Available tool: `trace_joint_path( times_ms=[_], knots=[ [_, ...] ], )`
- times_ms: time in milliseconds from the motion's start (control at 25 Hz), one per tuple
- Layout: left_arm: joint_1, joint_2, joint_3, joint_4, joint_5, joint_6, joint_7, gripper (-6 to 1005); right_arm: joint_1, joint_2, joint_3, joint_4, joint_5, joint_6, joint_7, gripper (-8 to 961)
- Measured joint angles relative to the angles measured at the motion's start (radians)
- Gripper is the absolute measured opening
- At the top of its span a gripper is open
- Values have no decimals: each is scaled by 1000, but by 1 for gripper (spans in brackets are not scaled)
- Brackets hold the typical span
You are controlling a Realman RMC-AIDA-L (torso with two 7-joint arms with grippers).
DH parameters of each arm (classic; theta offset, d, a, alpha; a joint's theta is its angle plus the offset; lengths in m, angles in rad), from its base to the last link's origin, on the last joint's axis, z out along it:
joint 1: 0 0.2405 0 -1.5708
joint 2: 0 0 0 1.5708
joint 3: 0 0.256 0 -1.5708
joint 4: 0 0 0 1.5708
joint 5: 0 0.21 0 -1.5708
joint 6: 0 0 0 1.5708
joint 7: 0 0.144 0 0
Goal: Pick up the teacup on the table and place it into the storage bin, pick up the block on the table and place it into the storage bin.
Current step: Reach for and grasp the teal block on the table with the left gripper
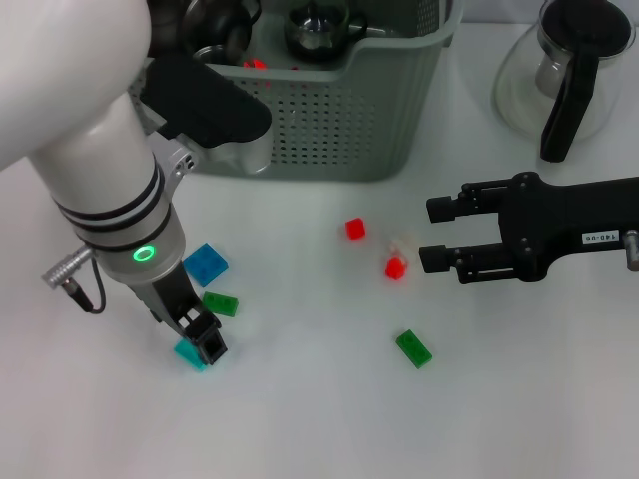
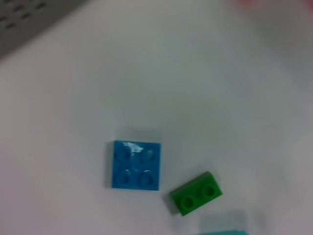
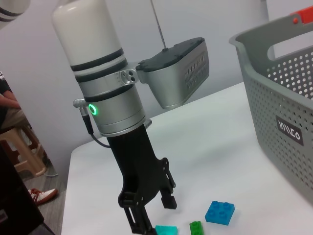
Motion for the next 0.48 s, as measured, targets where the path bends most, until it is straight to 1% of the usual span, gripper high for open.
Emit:
trace_joint_path(
  times_ms=[280,480],
  knots=[
    [-1,0,4,-2,13,-4,-2,727,0,0,0,0,0,0,0,712],
    [-2,0,33,-6,13,-8,-17,725,0,0,0,0,0,0,0,713]
  ],
)
